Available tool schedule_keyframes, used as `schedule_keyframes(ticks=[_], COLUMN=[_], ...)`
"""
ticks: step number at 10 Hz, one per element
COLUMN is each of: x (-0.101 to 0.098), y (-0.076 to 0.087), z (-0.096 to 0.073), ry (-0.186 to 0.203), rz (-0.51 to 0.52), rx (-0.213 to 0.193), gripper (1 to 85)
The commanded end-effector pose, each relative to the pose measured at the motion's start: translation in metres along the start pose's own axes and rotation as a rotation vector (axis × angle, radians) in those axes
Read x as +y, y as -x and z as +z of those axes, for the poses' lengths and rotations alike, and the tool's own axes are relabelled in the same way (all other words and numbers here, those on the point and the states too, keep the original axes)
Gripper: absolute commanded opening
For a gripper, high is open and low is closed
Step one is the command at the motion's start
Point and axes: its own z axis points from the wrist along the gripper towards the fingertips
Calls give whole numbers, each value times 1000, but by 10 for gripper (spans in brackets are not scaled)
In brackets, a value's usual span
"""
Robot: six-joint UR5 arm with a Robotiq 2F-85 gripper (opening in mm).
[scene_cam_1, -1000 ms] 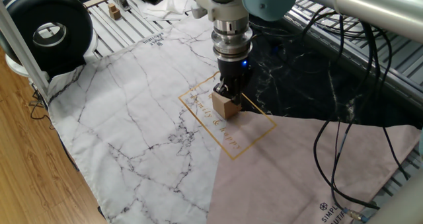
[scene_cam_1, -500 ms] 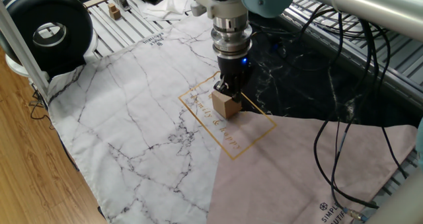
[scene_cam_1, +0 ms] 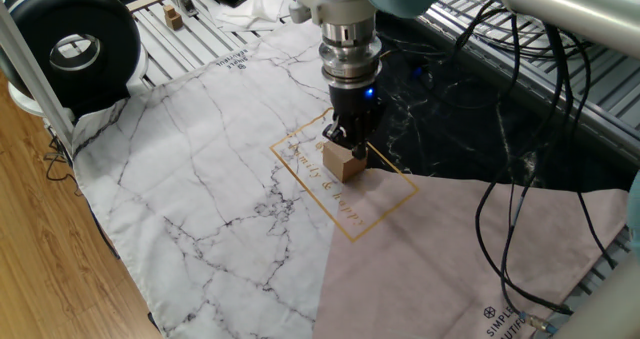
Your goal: Approach and touch the side of the small block
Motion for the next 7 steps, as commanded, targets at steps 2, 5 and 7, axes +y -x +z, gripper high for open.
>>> schedule_keyframes(ticks=[2,5,7], x=[18,12,-10], y=[43,115,116], z=[-22,-44,-56], ry=[62,75,32], rz=[88,94,40], rx=[-155,-405,-366], gripper=[10,10,10])
